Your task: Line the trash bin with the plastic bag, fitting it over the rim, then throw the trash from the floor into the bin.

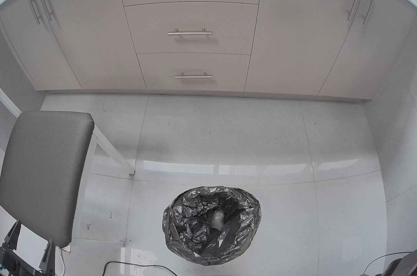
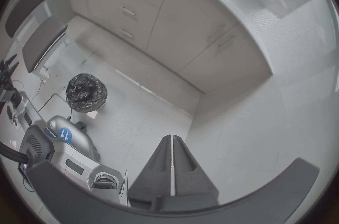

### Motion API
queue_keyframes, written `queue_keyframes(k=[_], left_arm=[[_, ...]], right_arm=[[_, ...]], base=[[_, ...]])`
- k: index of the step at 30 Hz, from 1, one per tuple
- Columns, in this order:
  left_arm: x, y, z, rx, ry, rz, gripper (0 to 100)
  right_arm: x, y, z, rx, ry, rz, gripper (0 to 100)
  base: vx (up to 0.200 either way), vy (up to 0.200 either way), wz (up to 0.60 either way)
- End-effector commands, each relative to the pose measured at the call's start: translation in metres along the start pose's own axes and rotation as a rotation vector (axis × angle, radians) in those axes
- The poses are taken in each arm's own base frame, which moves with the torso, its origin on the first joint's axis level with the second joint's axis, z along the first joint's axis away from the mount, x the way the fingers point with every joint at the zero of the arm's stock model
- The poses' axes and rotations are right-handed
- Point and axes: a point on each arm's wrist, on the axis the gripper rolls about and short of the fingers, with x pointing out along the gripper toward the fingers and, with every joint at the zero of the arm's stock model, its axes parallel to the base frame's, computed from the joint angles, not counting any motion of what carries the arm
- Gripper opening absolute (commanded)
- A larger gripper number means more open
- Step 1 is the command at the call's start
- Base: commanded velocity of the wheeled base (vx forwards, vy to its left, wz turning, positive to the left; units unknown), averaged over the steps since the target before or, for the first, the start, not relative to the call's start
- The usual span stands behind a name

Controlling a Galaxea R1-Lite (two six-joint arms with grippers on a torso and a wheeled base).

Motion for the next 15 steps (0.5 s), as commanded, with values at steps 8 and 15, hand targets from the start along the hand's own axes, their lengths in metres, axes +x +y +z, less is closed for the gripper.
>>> queue_keyframes(k=[8, 15], left_arm=[[0.0, 0.0, -0.005, 0.0, -0.002, 0.002, 100], [0.0, 0.0, -0.005, 0.0, -0.002, 0.0, 100]], right_arm=[[-0.143, 0.017, -0.196, 0.375, -0.38, -0.304, 0], [-0.183, 0.077, -0.312, 0.509, -0.735, -0.464, 0]], base=[[0.0, 0.0, 0.0], [0.0, 0.0, 0.0]])
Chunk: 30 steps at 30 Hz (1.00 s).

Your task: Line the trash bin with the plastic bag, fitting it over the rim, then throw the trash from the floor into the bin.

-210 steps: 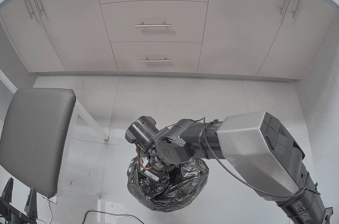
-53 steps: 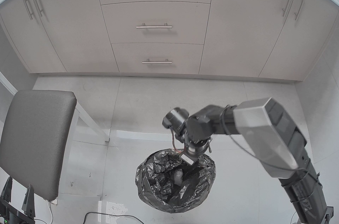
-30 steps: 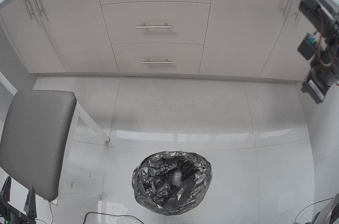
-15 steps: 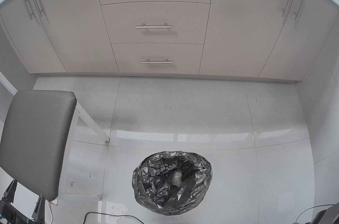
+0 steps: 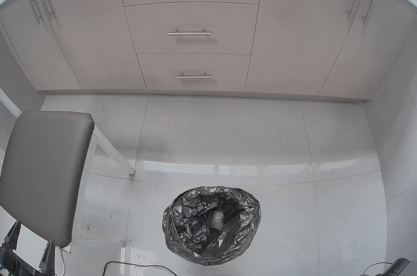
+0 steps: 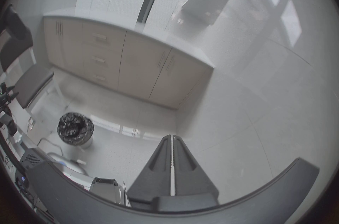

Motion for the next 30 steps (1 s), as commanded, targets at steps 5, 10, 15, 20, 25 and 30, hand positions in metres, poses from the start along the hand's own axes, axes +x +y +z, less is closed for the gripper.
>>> queue_keyframes(k=[5, 10, 15, 20, 25, 30], left_arm=[[0.0, 0.0, -0.005, 0.001, -0.001, 0.001, 100], [0.0, 0.0, -0.005, 0.001, -0.001, 0.001, 100], [0.0, 0.0, -0.005, 0.001, -0.001, 0.001, 100], [0.0, 0.0, -0.005, 0.001, -0.001, 0.001, 100], [0.0, 0.0, -0.005, 0.001, -0.001, -0.001, 100], [0.0, 0.0, -0.005, 0.001, -0.002, 0.001, 100]], right_arm=[[-0.138, 0.026, -0.158, 0.231, -0.491, -0.302, 0], [-0.152, 0.054, -0.185, 0.203, -0.513, -0.295, 0], [-0.153, 0.054, -0.212, 0.196, -0.605, -0.141, 0], [-0.148, 0.056, -0.211, 0.269, -0.65, 0.066, 0], [-0.102, 0.063, -0.177, 0.416, -0.492, 0.239, 0], [0.012, 0.085, -0.118, 0.78, -0.513, 0.289, 0]], base=[[0.0, 0.0, 0.0], [0.0, 0.0, 0.0], [0.0, 0.0, 0.0], [0.0, 0.0, 0.0], [0.0, 0.0, 0.0], [0.0, 0.0, 0.0]])
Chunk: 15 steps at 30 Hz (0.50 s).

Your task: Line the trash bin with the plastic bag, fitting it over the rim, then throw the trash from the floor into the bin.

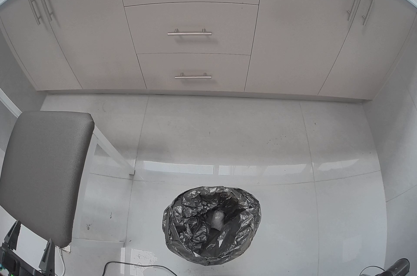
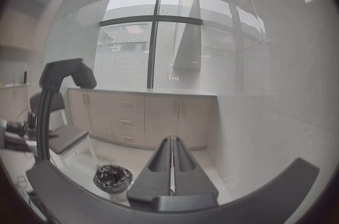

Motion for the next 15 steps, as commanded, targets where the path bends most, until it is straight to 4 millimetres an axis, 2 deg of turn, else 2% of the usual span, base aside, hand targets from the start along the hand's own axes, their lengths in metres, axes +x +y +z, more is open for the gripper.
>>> queue_keyframes(k=[1, 2, 3, 4, 5, 6, 7, 9, 10, 12, 13, 15], left_arm=[[0.0, 0.0, -0.005, 0.0, -0.001, 0.001, 100], [0.0, 0.0, -0.005, 0.0, -0.001, 0.001, 100], [0.0, 0.0, -0.005, 0.0, -0.001, 0.001, 100], [0.0, 0.0, -0.005, 0.0, -0.001, -0.001, 100], [0.0, 0.0, -0.005, 0.0, -0.001, -0.001, 100], [0.0, 0.0, -0.005, 0.0, -0.001, 0.001, 100], [0.0, 0.0, -0.005, 0.0, -0.001, 0.001, 100], [0.0, 0.0, -0.005, 0.0, -0.001, 0.001, 100], [0.0, 0.0, -0.005, 0.0, -0.001, 0.001, 100], [0.0, 0.0, -0.005, 0.0, -0.001, 0.001, 100], [0.0, 0.0, -0.005, 0.0, -0.001, -0.001, 100], [0.0, 0.0, -0.005, 0.0, -0.002, -0.001, 100]], right_arm=[[0.148, 0.014, -0.036, 0.43, 0.055, 0.017, 0], [0.167, 0.017, -0.051, 0.483, 0.06, 0.007, 0], [0.185, 0.02, -0.076, 0.499, 0.114, -0.007, 0], [0.192, 0.021, -0.089, 0.482, 0.149, -0.015, 0], [0.192, 0.021, -0.089, 0.482, 0.149, -0.015, 0], [0.204, 0.024, -0.118, 0.408, 0.224, -0.02, 0], [0.205, 0.024, -0.12, 0.401, 0.23, -0.021, 0], [0.218, 0.027, -0.158, 0.268, 0.275, -0.013, 0], [0.22, 0.028, -0.167, 0.24, 0.284, -0.015, 0], [0.225, 0.029, -0.2, 0.13, 0.299, -0.032, 0], [0.226, 0.029, -0.209, 0.08, 0.295, -0.04, 0], [0.226, 0.029, -0.209, 0.072, 0.306, -0.042, 0]], base=[[0.0, 0.0, 0.0], [0.0, 0.0, 0.0], [0.0, 0.0, 0.0], [0.0, 0.0, 0.0], [0.0, 0.0, 0.0], [0.0, 0.0, 0.0], [0.0, 0.0, 0.0], [0.0, 0.0, 0.0], [0.0, 0.0, 0.0], [0.0, 0.0, 0.0], [0.0, 0.0, 0.0], [0.0, 0.0, 0.0]])
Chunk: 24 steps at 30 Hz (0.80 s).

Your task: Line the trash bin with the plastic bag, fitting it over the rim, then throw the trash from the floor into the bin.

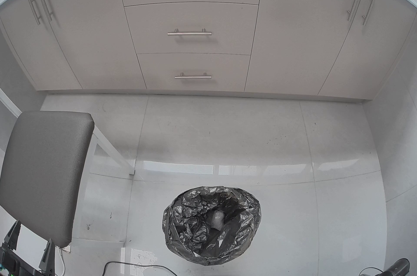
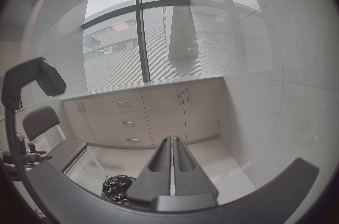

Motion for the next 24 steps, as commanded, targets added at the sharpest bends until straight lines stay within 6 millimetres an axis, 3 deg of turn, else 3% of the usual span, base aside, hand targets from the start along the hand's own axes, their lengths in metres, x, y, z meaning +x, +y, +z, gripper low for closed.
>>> queue_keyframes(k=[1, 10, 15, 19, 24], left_arm=[[0.0, -0.0001, -0.0048, 0.0, 0.0, 0.0, 100], [0.0, -0.0001, -0.0048, 0.0, 0.0, 0.0, 100], [0.0, -0.0001, -0.0048, 0.0, 0.0, 0.0, 100], [0.0, -0.0001, -0.0048, 0.0, 0.0, 0.0, 100], [0.0, 0.0, -0.0048, 0.0, 0.0, -0.001, 100]], right_arm=[[0.1091, -0.0129, -0.1719, -0.077, 0.22, -0.065, 0], [0.1093, -0.0128, -0.1724, -0.084, 0.215, -0.064, 0], [0.1095, -0.0128, -0.1717, -0.212, 0.213, -0.052, 0], [0.1092, -0.0112, -0.1737, -0.117, 0.231, 0.019, 0], [0.1081, -0.0107, -0.1782, -0.139, 0.275, 0.068, 0]], base=[[0.0, 0.0, 0.0], [0.0, 0.0, 0.0], [0.0, 0.0, 0.0], [0.0, 0.0, 0.0], [0.0, 0.0, 0.0]])
